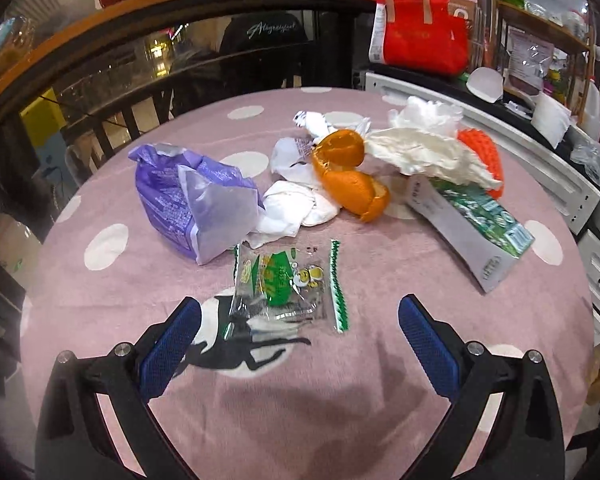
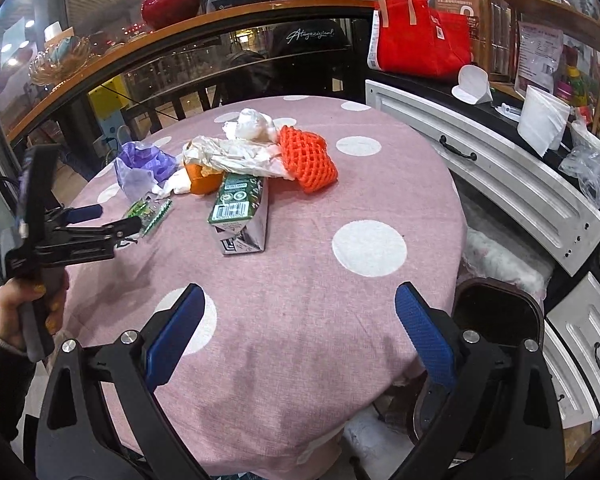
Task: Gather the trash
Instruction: 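Return both tools to the table and grasp the green-white wrapper with the left tool, then grasp the white tissue with the right tool while the left tool holds the wrapper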
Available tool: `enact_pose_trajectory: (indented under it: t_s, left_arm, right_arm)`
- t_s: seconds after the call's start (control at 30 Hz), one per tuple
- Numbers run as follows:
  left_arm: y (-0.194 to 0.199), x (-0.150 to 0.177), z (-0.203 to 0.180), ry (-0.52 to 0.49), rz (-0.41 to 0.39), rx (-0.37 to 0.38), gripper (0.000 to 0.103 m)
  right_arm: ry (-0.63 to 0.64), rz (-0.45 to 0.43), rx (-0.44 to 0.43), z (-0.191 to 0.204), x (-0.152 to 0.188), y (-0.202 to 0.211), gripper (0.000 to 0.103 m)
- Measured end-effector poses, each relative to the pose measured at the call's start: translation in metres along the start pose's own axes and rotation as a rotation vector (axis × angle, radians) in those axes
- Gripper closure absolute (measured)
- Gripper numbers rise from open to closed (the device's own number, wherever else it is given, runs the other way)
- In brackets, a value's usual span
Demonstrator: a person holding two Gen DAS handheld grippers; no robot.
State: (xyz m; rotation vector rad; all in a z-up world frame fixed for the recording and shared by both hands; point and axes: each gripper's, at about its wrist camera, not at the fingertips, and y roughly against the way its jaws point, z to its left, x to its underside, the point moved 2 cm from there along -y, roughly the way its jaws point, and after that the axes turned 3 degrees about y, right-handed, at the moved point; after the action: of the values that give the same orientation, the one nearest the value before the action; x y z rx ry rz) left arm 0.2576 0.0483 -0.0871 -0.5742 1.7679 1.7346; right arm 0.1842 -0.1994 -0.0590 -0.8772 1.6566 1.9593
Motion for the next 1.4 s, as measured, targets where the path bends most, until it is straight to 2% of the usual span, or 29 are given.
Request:
enact_pose_trajectory:
  t_s: [0.1, 0.23, 0.27, 0.33, 0.4, 0.53, 0.6, 0.77, 1.03, 1.27, 1.37, 1.4]
  left_arm:
    - [-0.012, -0.006, 0.001, -0.012, 0.02, -0.024, 0.006]
    - [-0.026, -0.011, 0.002, -0.012, 0.057, -0.009, 0.006]
    - [-0.03, -0.011, 0.002, -0.015, 0.065, -0.013, 0.009]
    - [-0.034, -0.011, 0.003, -0.013, 0.079, -0.015, 0.02]
    - [-0.036, -0.008, 0.006, 0.012, 0.098, -0.008, 0.037]
    - [-0.03, -0.006, 0.011, 0.041, 0.083, 0.004, 0.047]
    - [-0.023, -0.007, 0.013, 0.039, 0.057, 0.004, 0.066]
    - [-0.011, -0.007, 0.009, 0.031, 0.026, 0.019, 0.08]
    - [0.018, -0.002, 0.011, 0.08, -0.045, 0.043, 0.081]
    - [0.038, 0.003, -0.001, 0.059, -0.09, 0.043, 0.081]
    - [0.041, 0.004, -0.001, 0.068, -0.091, 0.065, 0.081]
    - [0.041, 0.004, -0.002, 0.069, -0.091, 0.067, 0.081]
  right_arm:
    - [0.01, 0.002, -0.005, 0.004, -0.002, -0.002, 0.008]
    - [0.024, 0.006, -0.01, 0.009, -0.004, -0.006, 0.008]
    - [0.027, 0.007, -0.013, 0.011, -0.006, -0.007, 0.008]
    - [0.032, 0.008, -0.019, 0.013, -0.01, -0.01, 0.008]
    - [0.044, 0.006, -0.023, 0.016, -0.014, -0.014, 0.008]
    - [0.087, -0.007, -0.029, 0.027, -0.025, -0.02, 0.008]
    - [0.116, -0.018, -0.036, 0.035, -0.032, -0.025, 0.008]
    - [0.196, -0.033, -0.044, 0.058, -0.049, -0.043, 0.009]
    - [0.245, -0.012, -0.05, 0.078, -0.077, -0.077, 0.019]
    - [0.295, 0.009, -0.006, 0.091, -0.101, -0.114, 0.029]
    - [0.326, 0.028, 0.038, 0.09, -0.108, -0.131, 0.04]
    - [0.33, 0.033, 0.043, 0.09, -0.109, -0.134, 0.046]
